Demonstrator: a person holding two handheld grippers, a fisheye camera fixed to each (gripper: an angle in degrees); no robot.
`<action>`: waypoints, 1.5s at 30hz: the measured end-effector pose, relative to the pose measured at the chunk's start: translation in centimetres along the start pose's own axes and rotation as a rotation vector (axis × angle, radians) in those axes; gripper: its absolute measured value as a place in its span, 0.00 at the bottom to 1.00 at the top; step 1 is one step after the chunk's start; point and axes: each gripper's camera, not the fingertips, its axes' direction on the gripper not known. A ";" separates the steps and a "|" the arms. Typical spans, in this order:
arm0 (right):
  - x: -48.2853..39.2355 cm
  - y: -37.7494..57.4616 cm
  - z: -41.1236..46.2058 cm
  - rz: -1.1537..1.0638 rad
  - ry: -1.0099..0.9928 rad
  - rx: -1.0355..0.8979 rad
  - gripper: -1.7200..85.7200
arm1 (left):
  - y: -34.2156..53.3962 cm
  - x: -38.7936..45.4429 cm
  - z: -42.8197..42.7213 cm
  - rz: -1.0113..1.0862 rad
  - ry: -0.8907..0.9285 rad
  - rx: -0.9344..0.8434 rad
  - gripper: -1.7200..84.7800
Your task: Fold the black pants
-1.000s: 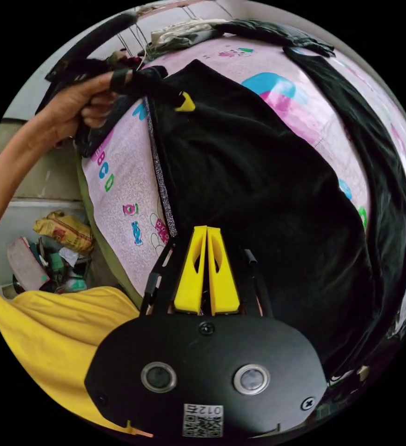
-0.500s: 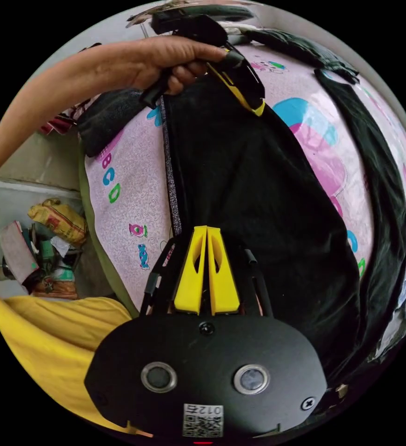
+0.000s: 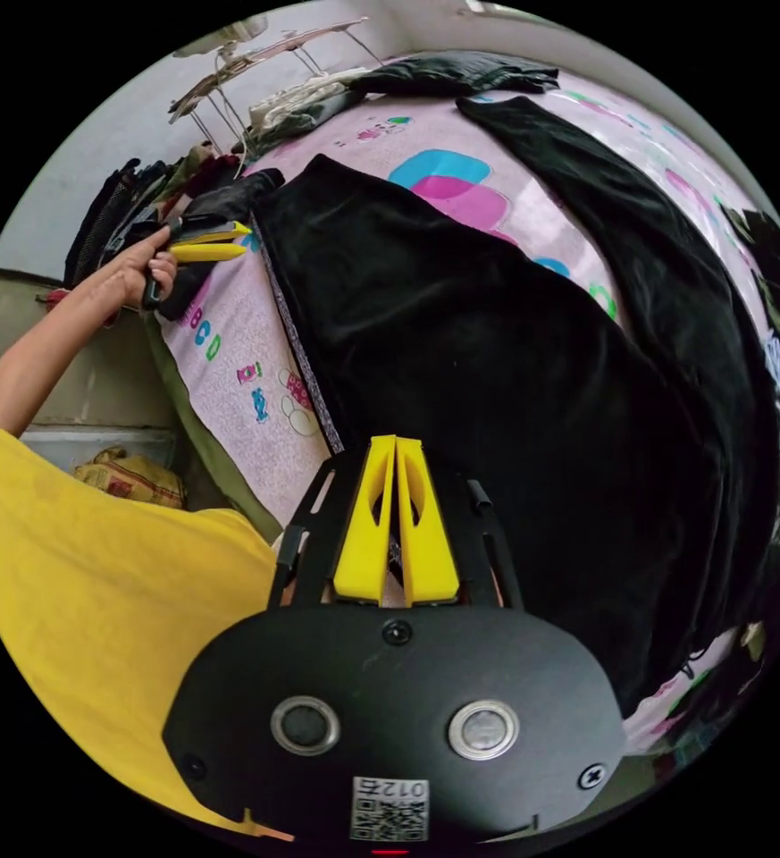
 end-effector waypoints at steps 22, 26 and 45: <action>13.9 31.4 -8.7 0.748 -0.023 0.243 0.03 | 1.1 1.3 -5.7 -0.025 0.043 0.057 0.05; 17.5 43.1 -9.5 1.151 -0.193 0.419 0.04 | 2.1 2.4 -6.6 -0.004 0.060 0.065 0.03; 27.6 60.8 -8.6 1.467 -0.570 0.742 0.06 | 5.7 12.2 -8.3 0.095 0.073 0.090 0.02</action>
